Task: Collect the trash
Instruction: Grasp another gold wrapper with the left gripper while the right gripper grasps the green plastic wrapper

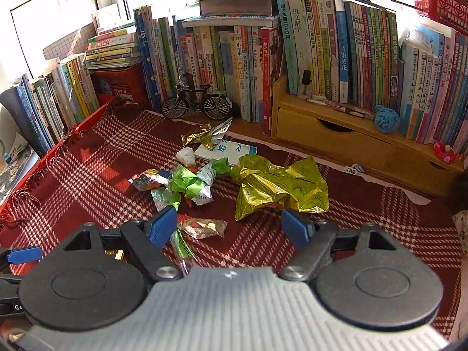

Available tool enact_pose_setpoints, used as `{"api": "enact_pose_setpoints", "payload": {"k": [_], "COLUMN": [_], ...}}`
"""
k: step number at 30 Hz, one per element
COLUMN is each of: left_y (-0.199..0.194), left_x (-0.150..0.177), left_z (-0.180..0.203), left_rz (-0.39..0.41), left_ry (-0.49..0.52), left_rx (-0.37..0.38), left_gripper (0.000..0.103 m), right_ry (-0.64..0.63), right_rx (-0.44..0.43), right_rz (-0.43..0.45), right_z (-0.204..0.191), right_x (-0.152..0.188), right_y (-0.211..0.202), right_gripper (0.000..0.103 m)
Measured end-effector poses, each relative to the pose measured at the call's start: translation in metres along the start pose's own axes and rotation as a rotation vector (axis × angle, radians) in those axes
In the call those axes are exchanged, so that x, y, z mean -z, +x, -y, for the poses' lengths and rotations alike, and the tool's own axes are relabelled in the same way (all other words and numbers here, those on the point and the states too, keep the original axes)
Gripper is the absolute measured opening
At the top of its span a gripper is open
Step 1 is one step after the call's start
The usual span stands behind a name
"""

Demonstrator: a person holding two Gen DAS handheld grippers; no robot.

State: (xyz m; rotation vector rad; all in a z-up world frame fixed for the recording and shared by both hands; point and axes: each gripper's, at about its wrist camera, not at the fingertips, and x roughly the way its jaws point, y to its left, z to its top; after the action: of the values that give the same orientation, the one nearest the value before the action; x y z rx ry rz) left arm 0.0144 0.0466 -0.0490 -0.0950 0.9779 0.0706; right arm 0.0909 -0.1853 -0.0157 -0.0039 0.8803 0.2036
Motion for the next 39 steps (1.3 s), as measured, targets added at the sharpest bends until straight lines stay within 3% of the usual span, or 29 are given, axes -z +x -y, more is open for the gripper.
{"api": "enact_pose_setpoints", "payload": {"k": [4, 10, 19, 21, 25, 27, 36, 37, 39], "left_y": [0.028, 0.070, 0.101, 0.106, 0.115, 0.114, 0.092, 0.090, 0.088], "left_x": [-0.010, -0.022, -0.029, -0.030, -0.030, -0.030, -0.037, -0.037, -0.038], "left_z": [0.002, 0.006, 0.012, 0.015, 0.016, 0.017, 0.024, 0.025, 0.025], "left_rz": [-0.027, -0.080, -0.120, -0.128, -0.175, -0.168, -0.118, -0.115, -0.111], "left_ry": [-0.020, -0.019, -0.050, -0.050, -0.074, -0.079, -0.076, -0.075, -0.075], "left_rx": [0.001, -0.032, -0.021, -0.025, -0.030, -0.032, -0.037, -0.036, -0.037], "left_gripper": [0.068, 0.063, 0.055, 0.054, 0.029, 0.026, 0.024, 0.024, 0.024], "right_ry": [-0.073, -0.138, -0.174, -0.170, -0.160, -0.153, -0.128, -0.126, -0.128], "right_rx": [-0.080, -0.177, -0.261, -0.272, -0.289, -0.294, -0.312, -0.305, -0.278], "right_rz": [-0.088, -0.186, -0.268, -0.279, -0.294, -0.295, -0.288, -0.295, -0.291], "right_z": [-0.009, -0.025, -0.039, -0.040, -0.043, -0.044, -0.035, -0.034, -0.033], "right_x": [0.005, 0.013, 0.018, 0.018, 0.017, 0.017, 0.017, 0.018, 0.022], "right_y": [0.031, 0.070, 0.111, 0.119, 0.132, 0.133, 0.114, 0.111, 0.104], "right_gripper": [0.084, 0.071, 0.058, 0.050, 0.034, 0.024, 0.022, 0.029, 0.052]}}
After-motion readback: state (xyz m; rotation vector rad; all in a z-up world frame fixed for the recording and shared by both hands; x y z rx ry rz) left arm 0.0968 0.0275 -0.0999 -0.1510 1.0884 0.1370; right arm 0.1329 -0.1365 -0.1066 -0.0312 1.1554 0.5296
